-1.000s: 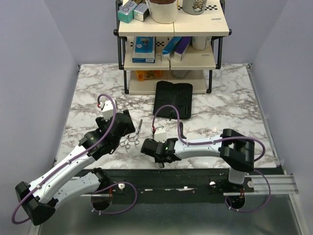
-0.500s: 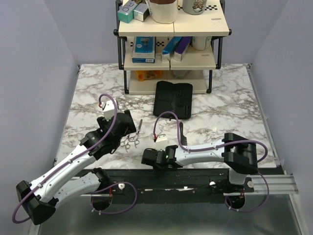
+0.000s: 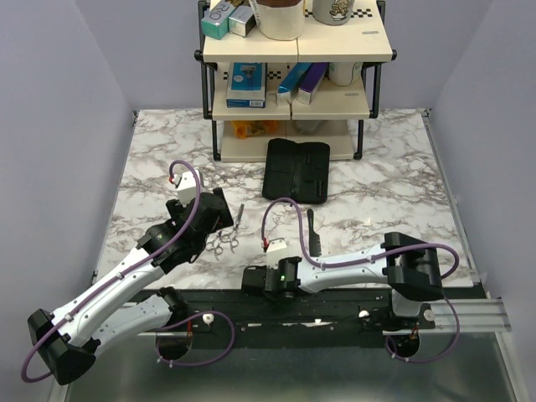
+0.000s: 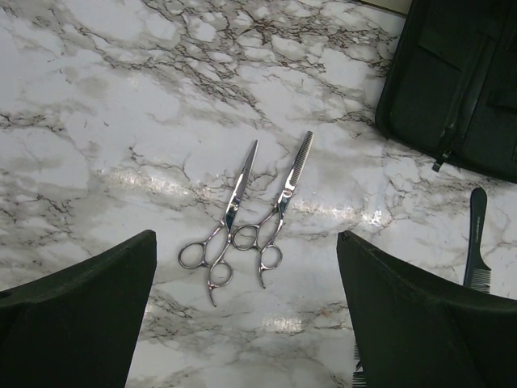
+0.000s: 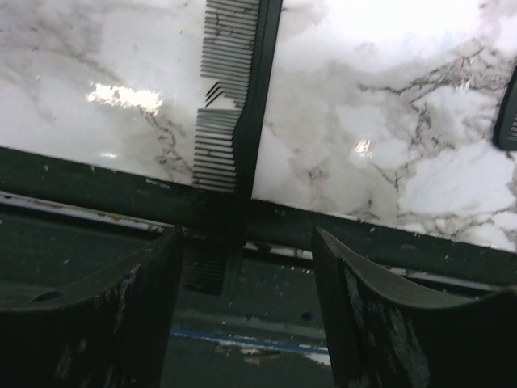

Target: Sort the hair-cutting tools

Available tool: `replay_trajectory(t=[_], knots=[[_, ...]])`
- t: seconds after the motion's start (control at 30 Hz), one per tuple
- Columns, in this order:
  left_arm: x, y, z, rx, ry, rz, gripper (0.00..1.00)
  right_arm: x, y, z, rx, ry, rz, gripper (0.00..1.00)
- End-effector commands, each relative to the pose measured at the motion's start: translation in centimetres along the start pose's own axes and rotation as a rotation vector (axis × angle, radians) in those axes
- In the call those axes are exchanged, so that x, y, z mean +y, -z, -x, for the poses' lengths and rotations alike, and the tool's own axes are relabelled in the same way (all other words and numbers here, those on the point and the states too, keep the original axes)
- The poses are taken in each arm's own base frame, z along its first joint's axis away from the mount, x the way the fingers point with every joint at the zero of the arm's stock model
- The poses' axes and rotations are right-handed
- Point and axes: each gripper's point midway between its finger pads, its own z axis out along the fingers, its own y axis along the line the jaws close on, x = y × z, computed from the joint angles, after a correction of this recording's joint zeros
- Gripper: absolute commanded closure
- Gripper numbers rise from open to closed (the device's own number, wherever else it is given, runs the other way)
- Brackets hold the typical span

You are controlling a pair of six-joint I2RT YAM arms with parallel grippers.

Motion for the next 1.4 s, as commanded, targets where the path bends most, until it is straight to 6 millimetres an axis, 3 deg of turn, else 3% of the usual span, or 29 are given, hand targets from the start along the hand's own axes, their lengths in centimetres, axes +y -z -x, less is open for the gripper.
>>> replay_trajectory(t=[0.0, 0.23, 0.57, 0.93, 1.03, 1.07, 1.17, 1.37], knots=[[-0.3, -0.1, -0.2, 0.004, -0.008, -0.023, 0.01, 0.7, 1.8, -0.1, -0.006, -0.061, 0.001, 0.28], [-0.6, -0.2, -0.3, 0.01, -0.014, -0.035, 0.01, 1.4, 1.9, -0.1, -0.004, -0.087, 0.015, 0.28], [-1.0, -0.4, -0.7, 0.028, -0.031, -0.048, 0.01, 1.2, -0.2, -0.8, -0.012, -0.145, -0.044, 0.37], [-1.1, -0.7, -1.0, 0.037, -0.039, -0.042, 0.01, 1.2, -2.0, -1.8, 0.004, -0.127, -0.065, 0.39], [-1.1, -0.8, -1.0, 0.04, -0.043, -0.039, 0.01, 1.3, -2.2, -1.8, 0.006, -0.122, -0.067, 0.47], [-1.1, -0.8, -1.0, 0.04, -0.045, -0.039, 0.01, 1.3, -2.1, -1.8, 0.005, -0.124, -0.066, 0.55], [-1.1, -0.9, -1.2, 0.046, -0.048, -0.038, 0.01, 1.1, -1.9, -1.7, -0.003, -0.13, -0.06, 0.68], [-1.5, -1.1, -1.5, 0.065, -0.067, -0.046, 0.01, -0.4, -0.5, -1.2, -0.019, -0.104, -0.06, 0.81]])
